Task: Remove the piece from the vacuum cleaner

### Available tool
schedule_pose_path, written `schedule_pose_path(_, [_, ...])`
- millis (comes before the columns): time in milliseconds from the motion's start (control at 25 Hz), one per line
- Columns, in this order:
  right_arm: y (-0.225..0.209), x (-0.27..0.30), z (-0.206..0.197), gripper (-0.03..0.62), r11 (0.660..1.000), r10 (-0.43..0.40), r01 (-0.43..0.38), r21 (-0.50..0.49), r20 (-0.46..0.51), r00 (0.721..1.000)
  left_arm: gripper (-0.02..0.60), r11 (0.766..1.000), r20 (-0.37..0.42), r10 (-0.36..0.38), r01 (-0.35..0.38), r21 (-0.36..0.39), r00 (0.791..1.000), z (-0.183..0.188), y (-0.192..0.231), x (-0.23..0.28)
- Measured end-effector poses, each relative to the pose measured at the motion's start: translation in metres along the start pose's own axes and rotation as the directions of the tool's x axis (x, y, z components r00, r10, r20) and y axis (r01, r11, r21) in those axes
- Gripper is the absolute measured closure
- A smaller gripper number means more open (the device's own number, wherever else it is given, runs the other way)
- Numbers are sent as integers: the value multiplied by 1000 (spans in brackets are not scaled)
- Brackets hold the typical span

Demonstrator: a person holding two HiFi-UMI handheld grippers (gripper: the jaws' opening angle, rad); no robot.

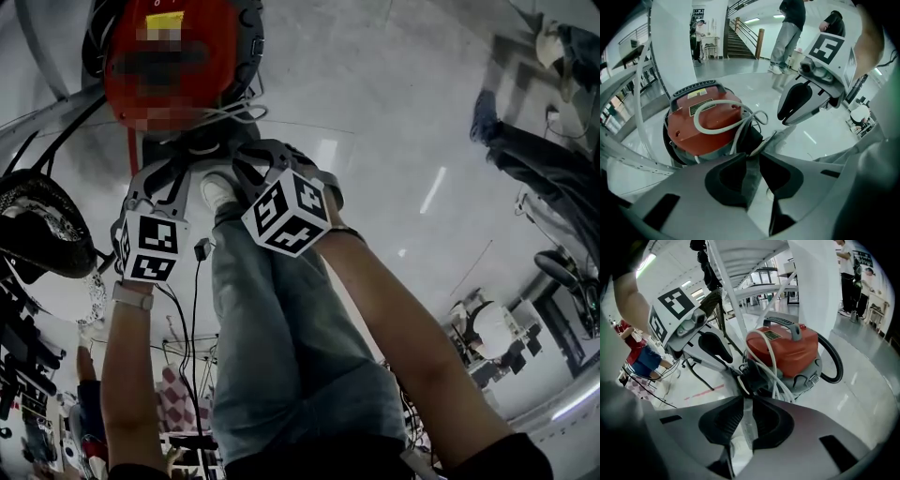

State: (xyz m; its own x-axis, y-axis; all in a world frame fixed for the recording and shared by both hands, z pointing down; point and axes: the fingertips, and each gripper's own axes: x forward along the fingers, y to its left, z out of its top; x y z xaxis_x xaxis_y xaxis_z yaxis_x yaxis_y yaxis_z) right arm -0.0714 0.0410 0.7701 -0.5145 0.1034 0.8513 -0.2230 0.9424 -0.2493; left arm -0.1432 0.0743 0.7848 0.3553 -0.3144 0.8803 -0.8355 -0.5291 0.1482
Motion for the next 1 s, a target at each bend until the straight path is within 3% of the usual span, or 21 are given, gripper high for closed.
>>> schedule_pose_path(480, [6,34,-4,516,999,38,-39,-38,-28,999,480,998,-19,-32,33,45,999,-8,2,17])
schedule_pose_path(840, [7,46,-1,523,997,26,-29,-67,-46,999,497,982,-33,-70,75,171,997,-6,-1,29])
schedule_pose_path(1000, [6,48,1,526,998,19,-23,-62,-62,998,503,989,-11,-100,101,110,995,-10,-1,28])
